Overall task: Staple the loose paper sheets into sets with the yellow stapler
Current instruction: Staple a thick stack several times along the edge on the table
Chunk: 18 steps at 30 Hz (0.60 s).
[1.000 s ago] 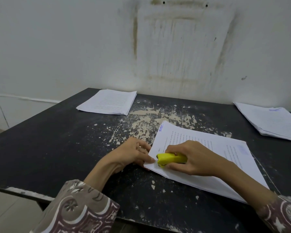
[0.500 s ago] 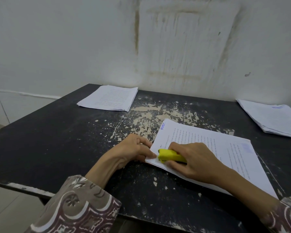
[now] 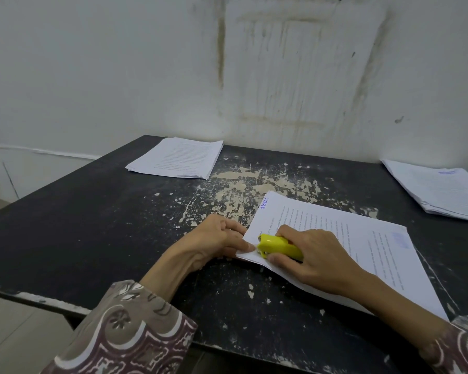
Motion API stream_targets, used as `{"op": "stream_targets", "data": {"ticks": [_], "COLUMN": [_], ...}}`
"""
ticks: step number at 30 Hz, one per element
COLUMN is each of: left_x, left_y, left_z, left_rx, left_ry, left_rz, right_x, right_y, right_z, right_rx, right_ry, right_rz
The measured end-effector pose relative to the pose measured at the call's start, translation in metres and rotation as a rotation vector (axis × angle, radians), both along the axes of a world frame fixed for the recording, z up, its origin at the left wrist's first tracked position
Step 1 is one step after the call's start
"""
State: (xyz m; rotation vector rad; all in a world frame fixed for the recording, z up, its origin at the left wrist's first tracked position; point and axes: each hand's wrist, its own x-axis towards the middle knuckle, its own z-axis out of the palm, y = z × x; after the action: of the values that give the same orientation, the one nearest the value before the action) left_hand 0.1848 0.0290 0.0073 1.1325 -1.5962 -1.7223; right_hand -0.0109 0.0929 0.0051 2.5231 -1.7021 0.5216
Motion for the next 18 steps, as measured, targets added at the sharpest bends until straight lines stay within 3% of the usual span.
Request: {"op": "stream_targets", "data": {"ticks": [5,18], "left_x": [-0.001,-0.002], "left_y": [0.002,0.004], "left_z": [0.000,0.002], "left_rx": [-0.011,0.008], "left_ry": [0.012,-0.015], "left_rz": [-0.016,0.020], "right_x": [0.001,-0.002], "right_y": [-0.005,0.006], "right_z": [-0.001,0.001], "right_rx": [0.101,-0.054], "right_ry": [-0.284,-0.001], "right_rz": [0.023,0.042]}}
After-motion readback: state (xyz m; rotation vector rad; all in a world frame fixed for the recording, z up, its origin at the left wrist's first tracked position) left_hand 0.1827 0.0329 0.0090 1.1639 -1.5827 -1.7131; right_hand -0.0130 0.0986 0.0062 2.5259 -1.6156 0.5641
